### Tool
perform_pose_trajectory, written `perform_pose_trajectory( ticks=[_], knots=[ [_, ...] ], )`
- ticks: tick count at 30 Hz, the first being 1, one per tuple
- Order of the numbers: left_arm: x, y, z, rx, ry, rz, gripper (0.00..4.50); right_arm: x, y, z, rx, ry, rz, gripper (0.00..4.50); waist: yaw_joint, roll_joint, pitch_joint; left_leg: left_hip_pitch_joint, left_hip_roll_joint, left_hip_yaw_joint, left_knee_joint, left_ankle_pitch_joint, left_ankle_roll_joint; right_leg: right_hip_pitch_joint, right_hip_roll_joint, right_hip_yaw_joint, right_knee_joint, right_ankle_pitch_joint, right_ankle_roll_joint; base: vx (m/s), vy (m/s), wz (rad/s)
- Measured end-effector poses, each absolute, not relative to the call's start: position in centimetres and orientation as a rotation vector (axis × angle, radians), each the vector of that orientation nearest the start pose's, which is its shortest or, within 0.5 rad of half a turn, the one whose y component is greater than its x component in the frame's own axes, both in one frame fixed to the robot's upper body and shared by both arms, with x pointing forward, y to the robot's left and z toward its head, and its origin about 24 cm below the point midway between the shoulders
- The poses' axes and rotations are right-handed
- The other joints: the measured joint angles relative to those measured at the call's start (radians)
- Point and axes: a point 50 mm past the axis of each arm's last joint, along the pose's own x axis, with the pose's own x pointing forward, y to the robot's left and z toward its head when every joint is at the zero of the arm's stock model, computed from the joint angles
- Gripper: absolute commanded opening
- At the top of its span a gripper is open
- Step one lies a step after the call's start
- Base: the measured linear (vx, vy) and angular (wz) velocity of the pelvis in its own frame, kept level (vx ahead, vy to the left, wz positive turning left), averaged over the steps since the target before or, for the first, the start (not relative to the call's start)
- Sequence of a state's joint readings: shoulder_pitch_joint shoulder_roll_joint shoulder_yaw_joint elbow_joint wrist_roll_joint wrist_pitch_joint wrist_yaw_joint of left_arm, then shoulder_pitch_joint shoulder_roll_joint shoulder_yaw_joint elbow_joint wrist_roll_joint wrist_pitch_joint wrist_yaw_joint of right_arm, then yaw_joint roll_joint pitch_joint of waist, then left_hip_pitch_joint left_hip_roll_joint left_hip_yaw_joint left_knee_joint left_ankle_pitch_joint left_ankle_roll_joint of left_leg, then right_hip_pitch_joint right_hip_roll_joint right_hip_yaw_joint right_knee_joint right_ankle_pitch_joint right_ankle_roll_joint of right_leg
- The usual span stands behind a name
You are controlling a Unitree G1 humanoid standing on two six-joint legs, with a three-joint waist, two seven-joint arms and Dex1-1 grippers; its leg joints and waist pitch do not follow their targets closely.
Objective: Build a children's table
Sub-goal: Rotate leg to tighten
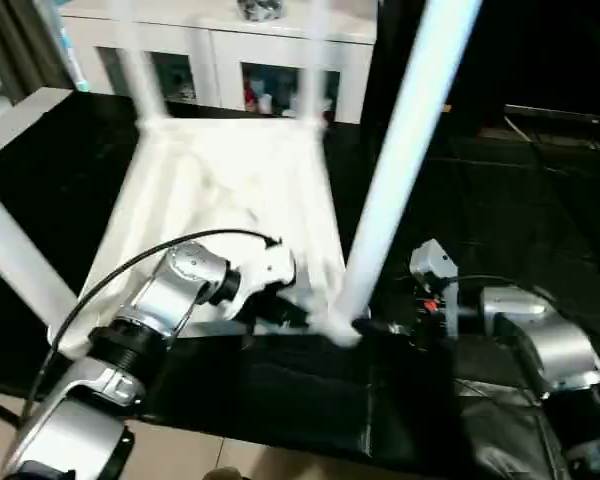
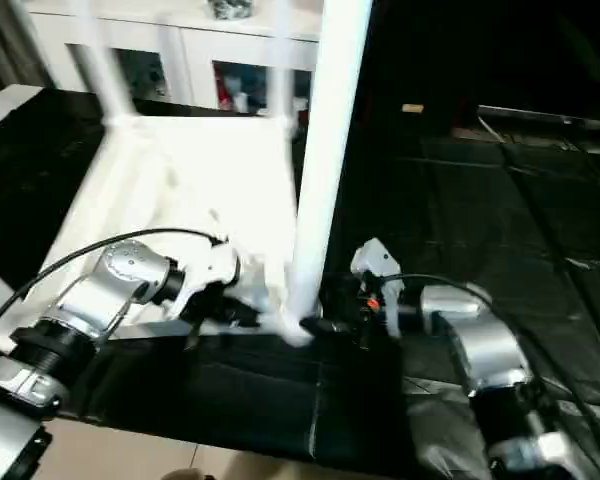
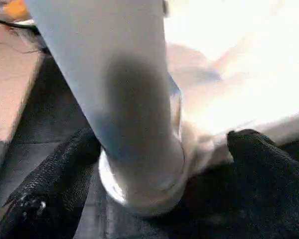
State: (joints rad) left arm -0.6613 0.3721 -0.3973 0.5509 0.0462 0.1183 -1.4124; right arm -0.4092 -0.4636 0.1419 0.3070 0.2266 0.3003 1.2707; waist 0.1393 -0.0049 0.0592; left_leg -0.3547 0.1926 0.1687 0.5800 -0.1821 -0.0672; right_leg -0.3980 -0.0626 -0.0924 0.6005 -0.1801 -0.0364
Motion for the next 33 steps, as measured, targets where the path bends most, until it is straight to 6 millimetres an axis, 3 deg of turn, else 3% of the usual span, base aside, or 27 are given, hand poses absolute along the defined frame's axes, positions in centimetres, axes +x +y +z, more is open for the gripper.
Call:
perform_pose_trajectory(
  ticks=[5, 11, 18, 26, 33],
  knots=[
    [30.7, 11.0, 6.5, 0.532, 0.509, -1.675, 0.00, 28.7, -16.0, 6.8, -0.090, 0.382, 1.420, 4.06, 0.007, 0.000, 0.000, -0.001, 0.001, 0.000, 0.004, 0.000, 0.000, 0.000, 0.000, 0.000, 0.002, 0.000, 0.000, 0.000, 0.000, 0.00],
    [30.8, 10.8, 6.5, 0.547, 0.506, -1.692, 0.00, 28.2, -15.3, 6.2, -0.075, 0.420, 1.527, 3.42, 0.007, 0.000, 0.000, -0.002, 0.001, 0.000, 0.008, -0.002, -0.001, 0.000, -0.001, 0.000, 0.005, 0.000, 0.000, 0.000, 0.000, 0.00],
    [30.7, 10.9, 6.5, 0.551, 0.506, -1.707, 0.00, 28.4, -15.3, 5.9, -0.097, 0.452, 1.551, 3.07, 0.008, 0.000, 0.000, -0.002, 0.001, 0.000, 0.009, -0.002, -0.002, 0.000, -0.001, 0.000, 0.006, 0.000, 0.000, 0.000, 0.000, 0.00],
    [30.8, 11.0, 6.4, 0.545, 0.507, -1.714, 0.00, 28.6, -15.2, 6.0, -0.079, 0.444, 1.560, 2.33, 0.010, 0.000, 0.000, -0.002, 0.001, 0.000, 0.009, -0.002, -0.002, 0.000, -0.001, 0.000, 0.007, 0.000, 0.001, 0.000, 0.000, 0.00],
    [30.8, 10.5, 6.1, 0.480, 0.540, -1.694, 0.00, 28.2, -15.6, 5.8, -0.067, 0.444, 1.539, 2.18, 0.012, 0.000, 0.000, -0.002, 0.001, 0.000, 0.011, -0.003, -0.003, 0.001, -0.003, -0.001, 0.009, -0.001, 0.001, 0.000, 0.000, 0.00]
  ],
)
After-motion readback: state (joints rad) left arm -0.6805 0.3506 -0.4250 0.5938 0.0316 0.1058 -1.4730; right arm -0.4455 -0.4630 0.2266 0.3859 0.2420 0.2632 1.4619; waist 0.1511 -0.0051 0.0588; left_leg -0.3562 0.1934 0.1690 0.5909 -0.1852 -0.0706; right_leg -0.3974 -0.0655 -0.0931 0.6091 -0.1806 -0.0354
